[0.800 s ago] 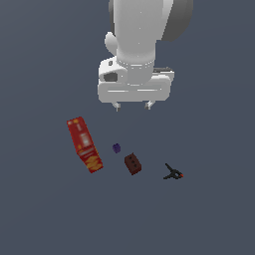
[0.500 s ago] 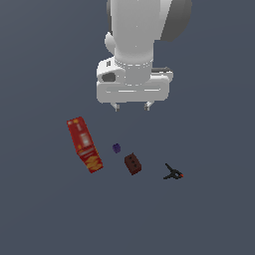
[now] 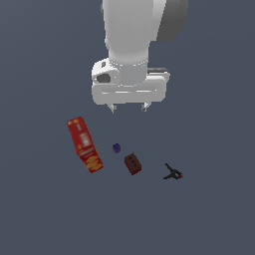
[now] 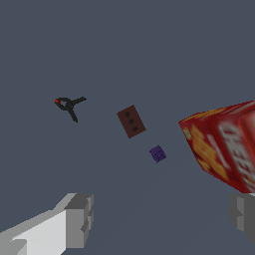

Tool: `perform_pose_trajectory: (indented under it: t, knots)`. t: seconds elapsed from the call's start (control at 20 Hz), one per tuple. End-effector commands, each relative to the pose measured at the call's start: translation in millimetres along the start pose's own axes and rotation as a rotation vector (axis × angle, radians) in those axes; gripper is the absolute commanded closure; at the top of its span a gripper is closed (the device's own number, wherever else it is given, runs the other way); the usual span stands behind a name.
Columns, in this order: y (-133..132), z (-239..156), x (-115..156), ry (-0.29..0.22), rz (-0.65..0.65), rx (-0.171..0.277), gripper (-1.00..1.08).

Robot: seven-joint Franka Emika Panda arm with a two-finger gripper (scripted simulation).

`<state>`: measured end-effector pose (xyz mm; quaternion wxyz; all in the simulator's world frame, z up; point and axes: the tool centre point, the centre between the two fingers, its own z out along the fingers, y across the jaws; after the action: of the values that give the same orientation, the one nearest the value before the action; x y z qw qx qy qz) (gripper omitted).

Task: Pick up a designated object from a clutter of objects.

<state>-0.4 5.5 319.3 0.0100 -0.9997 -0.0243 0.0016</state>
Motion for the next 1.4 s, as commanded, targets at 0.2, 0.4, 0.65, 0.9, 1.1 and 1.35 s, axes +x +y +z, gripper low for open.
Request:
perform_pose_trajectory:
  t: [0.2,0.4,0.65,0.9,1.1,1.35]
  knots:
    - [0,19,10,-0.001,-0.039,-0.005,-0.92]
    - [0,43,21,-0.001,-0.087,-0.011,-0.92]
    - [-1,86,37,-0.002,-0.172,-0.018,-0.92]
    - [-3,142,52,-0.003,-0.280,-0.023,-0.92]
    - [-6,181,59,-0.003,-0.354,-0.024,-0.92]
    - [-9,217,62,-0.003,-0.420,-0.023,-0.92]
